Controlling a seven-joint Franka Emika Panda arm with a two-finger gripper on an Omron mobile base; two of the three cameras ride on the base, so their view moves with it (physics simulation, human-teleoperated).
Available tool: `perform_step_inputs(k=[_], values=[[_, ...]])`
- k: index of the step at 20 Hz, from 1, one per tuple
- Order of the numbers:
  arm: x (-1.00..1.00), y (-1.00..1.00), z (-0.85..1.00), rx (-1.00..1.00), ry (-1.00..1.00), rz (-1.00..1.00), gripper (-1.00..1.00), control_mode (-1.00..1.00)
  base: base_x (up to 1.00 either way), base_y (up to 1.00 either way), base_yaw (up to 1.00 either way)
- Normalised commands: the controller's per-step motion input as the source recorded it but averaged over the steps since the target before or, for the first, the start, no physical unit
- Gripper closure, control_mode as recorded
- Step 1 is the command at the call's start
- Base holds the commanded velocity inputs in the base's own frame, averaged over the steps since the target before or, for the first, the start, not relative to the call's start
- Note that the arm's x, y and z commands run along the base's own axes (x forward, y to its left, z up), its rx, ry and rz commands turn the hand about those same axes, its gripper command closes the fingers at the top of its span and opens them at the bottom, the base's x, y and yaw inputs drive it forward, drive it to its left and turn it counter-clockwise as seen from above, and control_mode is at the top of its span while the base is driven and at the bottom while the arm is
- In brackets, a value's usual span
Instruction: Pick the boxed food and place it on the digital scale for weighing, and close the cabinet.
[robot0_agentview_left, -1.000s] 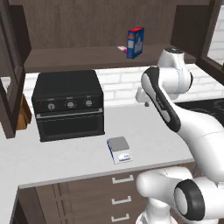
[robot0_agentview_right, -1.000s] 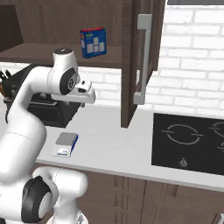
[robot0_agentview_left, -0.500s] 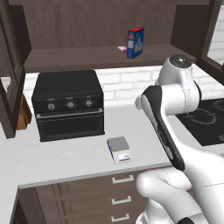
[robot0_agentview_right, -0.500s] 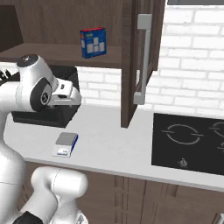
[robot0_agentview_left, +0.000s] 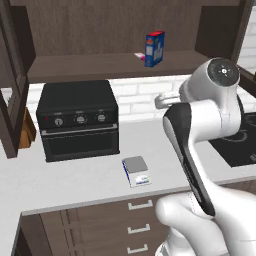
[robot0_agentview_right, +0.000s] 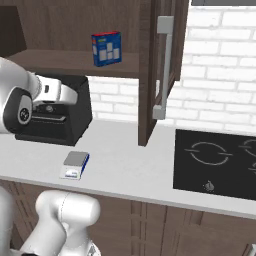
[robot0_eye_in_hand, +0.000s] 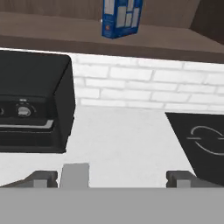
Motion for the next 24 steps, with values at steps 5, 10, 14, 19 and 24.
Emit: perform_step_inputs(k=[5,10,14,19,24], values=[[-0.13,0.03,0.88,0.01,-0.32,-0.02,-1.0,-1.0,0.0,0.0,0.0],[0.1,0.01,0.55,0.01,-0.16,-0.04,-1.0,-1.0,0.0,0.0,0.0],[0.51,0.02,0.4,0.0,-0.04,-0.06,-1.0,-1.0,0.0,0.0,0.0],[0.5,0.0,0.19,0.0,0.0,-0.03,-1.0,-1.0,0.0,0.0,0.0],[0.57,0.0,0.0,0.0,0.0,-0.06,-1.0,-1.0,0.0,0.0,0.0]])
